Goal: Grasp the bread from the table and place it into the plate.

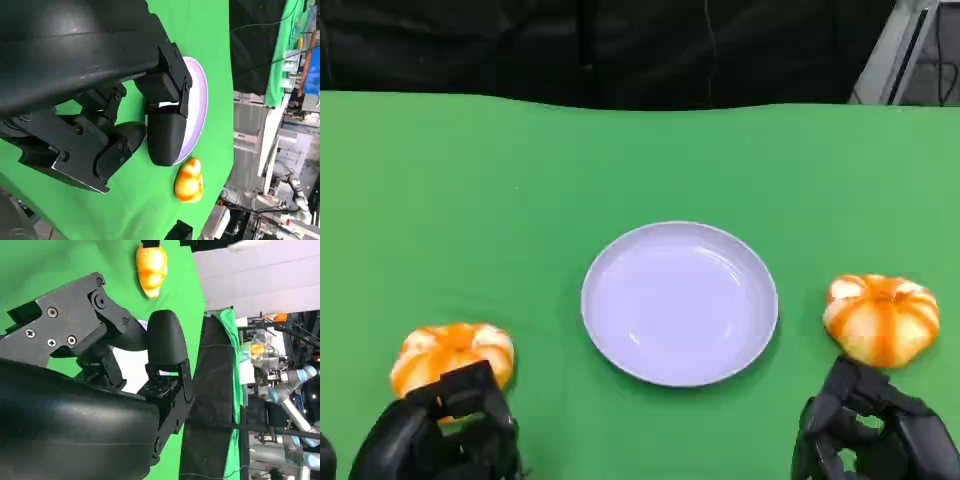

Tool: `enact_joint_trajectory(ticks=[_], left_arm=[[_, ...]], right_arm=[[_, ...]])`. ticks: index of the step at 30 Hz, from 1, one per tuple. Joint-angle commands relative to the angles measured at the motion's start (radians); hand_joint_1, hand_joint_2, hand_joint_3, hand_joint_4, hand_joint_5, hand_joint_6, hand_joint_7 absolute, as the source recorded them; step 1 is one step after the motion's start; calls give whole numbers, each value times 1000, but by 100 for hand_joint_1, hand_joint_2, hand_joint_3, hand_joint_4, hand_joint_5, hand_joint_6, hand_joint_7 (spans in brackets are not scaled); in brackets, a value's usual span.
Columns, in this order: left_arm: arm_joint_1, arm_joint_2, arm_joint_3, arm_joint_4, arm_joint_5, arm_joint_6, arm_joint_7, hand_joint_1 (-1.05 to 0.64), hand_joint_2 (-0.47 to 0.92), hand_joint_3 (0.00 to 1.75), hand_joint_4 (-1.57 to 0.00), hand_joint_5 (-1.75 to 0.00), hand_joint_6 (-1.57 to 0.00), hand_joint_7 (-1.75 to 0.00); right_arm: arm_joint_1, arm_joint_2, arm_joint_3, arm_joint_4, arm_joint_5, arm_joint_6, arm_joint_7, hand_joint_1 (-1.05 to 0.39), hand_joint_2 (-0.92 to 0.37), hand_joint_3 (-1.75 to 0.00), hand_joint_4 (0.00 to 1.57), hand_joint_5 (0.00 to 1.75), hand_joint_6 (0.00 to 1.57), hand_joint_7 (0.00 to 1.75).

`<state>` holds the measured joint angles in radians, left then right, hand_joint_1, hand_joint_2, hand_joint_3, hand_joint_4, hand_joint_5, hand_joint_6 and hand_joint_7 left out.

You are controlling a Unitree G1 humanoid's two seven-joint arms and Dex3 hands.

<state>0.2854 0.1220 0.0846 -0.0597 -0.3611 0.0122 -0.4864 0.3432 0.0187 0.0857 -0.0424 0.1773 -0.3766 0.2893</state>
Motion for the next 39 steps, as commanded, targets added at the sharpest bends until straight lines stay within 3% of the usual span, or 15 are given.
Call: enact_joint_trajectory(ticks=[1, 14, 21, 24, 25, 26, 27, 28, 31, 36, 39], left_arm=[[-4, 15, 2, 0, 7, -14, -6, -6, 56, 116, -84, -174, -81, -154], [-3, 15, 2, 1, 9, -18, -5, -5, 60, 109, -84, -171, -82, -153], [5, -30, 13, 12, 33, -117, 33, -1, 60, 109, -87, -165, -85, -145], [4, -24, 12, 16, 96, -206, 53, -18, 65, 72, -73, -127, -80, -101], [1, -15, 8, 24, 125, -239, 56, -31, 75, 47, -69, -90, -81, -66], [-1, 4, 2, 33, 190, -288, 72, -35, 82, 31, -71, -71, -85, -45], [-3, 17, -3, 40, 236, -323, 85, -47, 88, 22, -63, -43, -80, -22], [-4, 23, -5, 46, 264, -345, 94, -51, 90, 20, -61, -33, -78, -13], [-6, 27, -9, 62, 287, -375, 106, -55, 92, 17, -59, -23, -76, -5], [-8, 30, -14, 70, 288, -387, 114, -56, 92, 17, -60, -20, -77, -4], [21, 142, -22, -24, 923, -454, 463, -75, 92, 23, -23, -3, -49, -1]], right_arm=[[-1, -9, -8, 1, 8, -3, -1, -15, -57, -120, 84, 175, 69, 166], [1, -10, -8, -5, 2, -1, -3, -15, -57, -119, 84, 175, 69, 166], [0, -9, -8, -3, 8, -1, 0, -14, -57, -119, 84, 175, 69, 167], [-4, -7, -7, -1, 7, 2, -1, -14, -57, -119, 84, 175, 69, 167], [-6, -7, -7, 1, 6, 1, -1, -14, -57, -119, 84, 175, 69, 167], [-10, -8, -7, 5, 5, 0, 0, -15, -57, -119, 84, 175, 68, 167], [-12, -8, -7, 7, 4, -1, 0, -15, -58, -119, 84, 175, 68, 167], [-13, -9, -8, 9, 4, -2, 0, -15, -58, -118, 84, 175, 68, 167], [-14, -9, -8, 10, 4, -3, 0, -15, -58, -118, 84, 175, 68, 166], [-15, -9, -8, 11, 4, -4, 0, -15, -58, -118, 84, 175, 68, 166], [-21, -12, -9, 22, 5, -19, 8, -14, -59, -118, 84, 175, 68, 166]])
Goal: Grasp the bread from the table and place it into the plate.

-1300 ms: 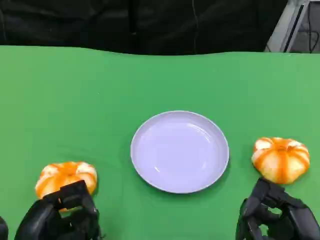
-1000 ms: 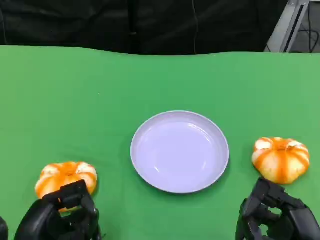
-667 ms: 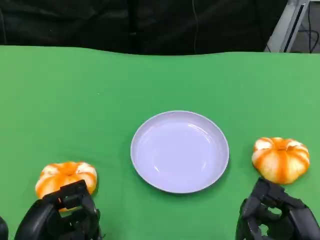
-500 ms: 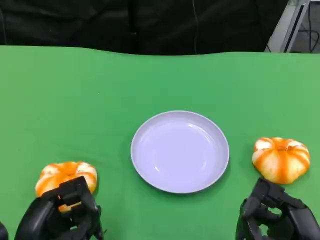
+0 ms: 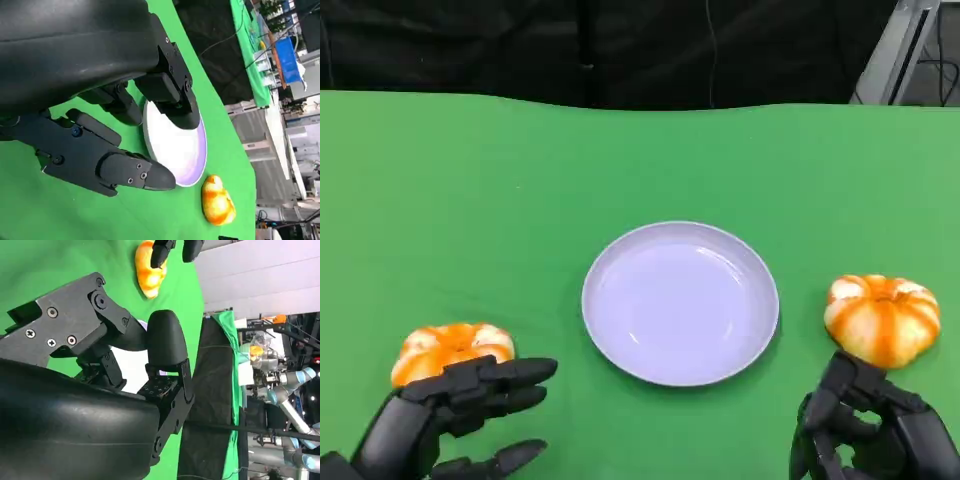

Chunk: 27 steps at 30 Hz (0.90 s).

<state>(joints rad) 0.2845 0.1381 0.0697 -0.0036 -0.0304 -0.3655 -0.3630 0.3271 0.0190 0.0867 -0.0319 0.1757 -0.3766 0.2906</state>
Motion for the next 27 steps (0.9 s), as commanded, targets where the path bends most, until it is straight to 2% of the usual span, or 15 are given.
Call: enact_joint_trajectory(ticks=[1, 6, 10, 16, 21, 27], left_arm=[[16, 154, -17, -96, 730, -63, 425, -78, 92, 24, -18, -2, -46, 0], [-26, 202, -44, -100, 922, -2, 547, -85, 92, 25, -9, 0, -41, 0], [-70, 248, -65, -109, 1014, 58, 551, -88, 92, 28, -4, 0, -36, 0], [-140, 325, -101, -93, 1051, 123, 511, -90, 92, 20, -8, -2, -38, -1], [-178, 345, -138, -39, 1027, 164, 495, -90, 92, 18, -10, -2, -38, 0], [-207, 339, -194, 27, 1001, 195, 493, -88, 92, 19, -12, -3, -38, 0]], right_arm=[[-4, -13, -11, 11, 5, -19, 6, -15, -59, -118, 84, 175, 68, 166], [0, -13, -9, 7, 3, -16, 4, -15, -59, -117, 84, 175, 68, 166], [-2, -13, -10, 13, 6, -25, 9, -14, -59, -117, 84, 175, 68, 166], [1, -12, -8, 6, 5, -13, 8, -15, -59, -117, 85, 175, 68, 166], [1, -9, -5, 3, 0, -16, 4, -14, -60, -116, 84, 175, 68, 165], [2, -9, -5, -2, 7, -10, 7, -14, -60, -115, 83, 175, 68, 165]])
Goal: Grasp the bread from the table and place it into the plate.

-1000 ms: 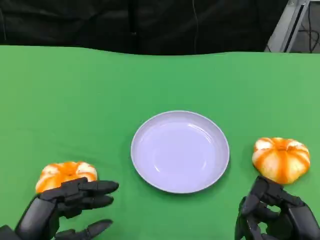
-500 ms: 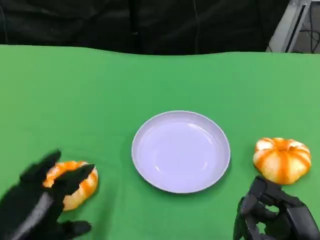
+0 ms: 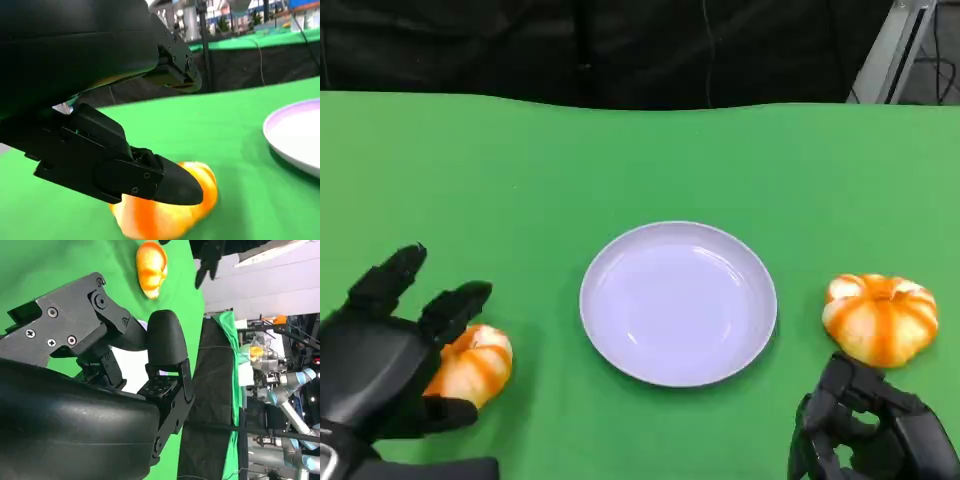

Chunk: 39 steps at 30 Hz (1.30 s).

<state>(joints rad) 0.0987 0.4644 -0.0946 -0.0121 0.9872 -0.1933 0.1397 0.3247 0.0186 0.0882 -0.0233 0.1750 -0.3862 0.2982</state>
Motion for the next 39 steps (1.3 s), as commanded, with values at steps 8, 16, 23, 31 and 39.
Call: enact_joint_trajectory(ticks=[8, 16, 23, 31, 39], left_arm=[[-67, 20, -92, 167, -62, 29, -7, -88, 92, 23, -21, -5, -38, 0], [-131, 19, -144, 322, -80, 24, 49, -88, 92, 23, -26, -5, -41, -1], [-196, 23, -209, 441, -54, 37, 114, -88, 92, 24, -28, -4, -42, -1], [-241, 17, -246, 517, -81, 38, 132, -87, 92, 25, -29, -3, -42, -1], [-241, 24, -267, 530, -105, 22, 158, -82, 92, 22, -36, -4, -47, -2]], right_arm=[[7, -6, -4, -16, 3, 6, -11, -14, -58, -117, 84, 175, 68, 166], [7, -12, -5, -13, 1, -6, -6, -13, -59, -118, 84, 175, 68, 167], [11, -9, -3, -23, 2, 8, -11, -15, -58, -118, 84, 175, 68, 167], [9, -5, -3, -22, 3, 12, -18, -14, -58, -118, 83, 175, 68, 167], [12, -6, -1, -20, 6, 4, -13, -14, -58, -118, 84, 175, 67, 167]])
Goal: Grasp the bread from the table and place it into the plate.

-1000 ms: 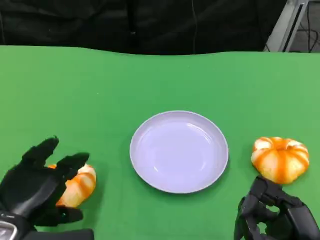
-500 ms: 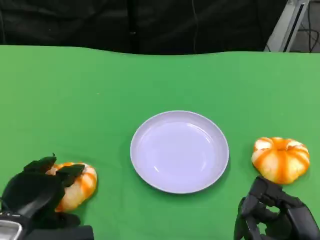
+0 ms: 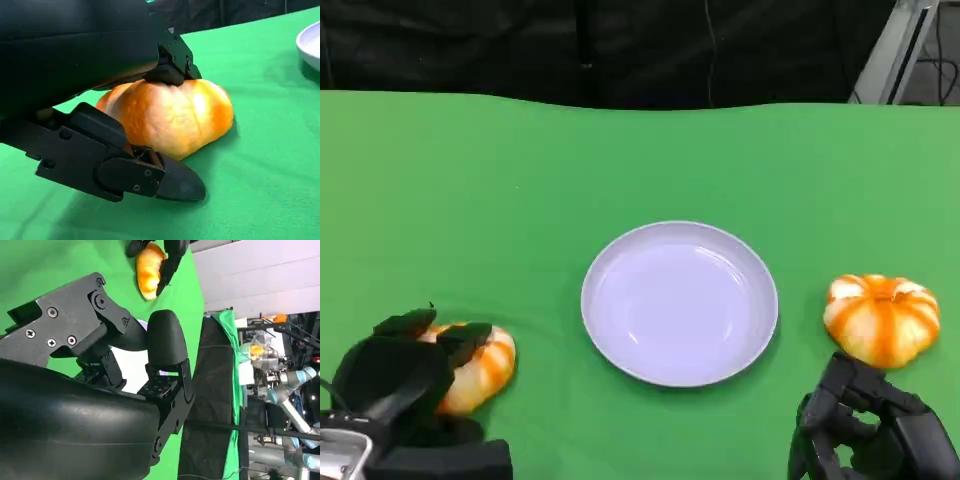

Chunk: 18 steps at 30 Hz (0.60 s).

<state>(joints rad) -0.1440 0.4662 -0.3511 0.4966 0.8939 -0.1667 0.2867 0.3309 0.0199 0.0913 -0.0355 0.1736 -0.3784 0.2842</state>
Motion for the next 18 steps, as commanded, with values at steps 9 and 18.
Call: enact_joint_trajectory(ticks=[9, 18], left_arm=[[3, 29, -16, 14, -46, -18, 3, -26, 92, 24, -82, -7, -82, -5], [25, 11, 26, -49, -121, -69, 75, -15, 92, 27, -61, -171, -58, -162]], right_arm=[[3, -8, -5, -8, 8, -2, 1, -15, -59, -117, 83, 175, 66, 168], [5, -7, -5, -14, 13, 1, 2, -14, -59, -118, 83, 175, 66, 168]])
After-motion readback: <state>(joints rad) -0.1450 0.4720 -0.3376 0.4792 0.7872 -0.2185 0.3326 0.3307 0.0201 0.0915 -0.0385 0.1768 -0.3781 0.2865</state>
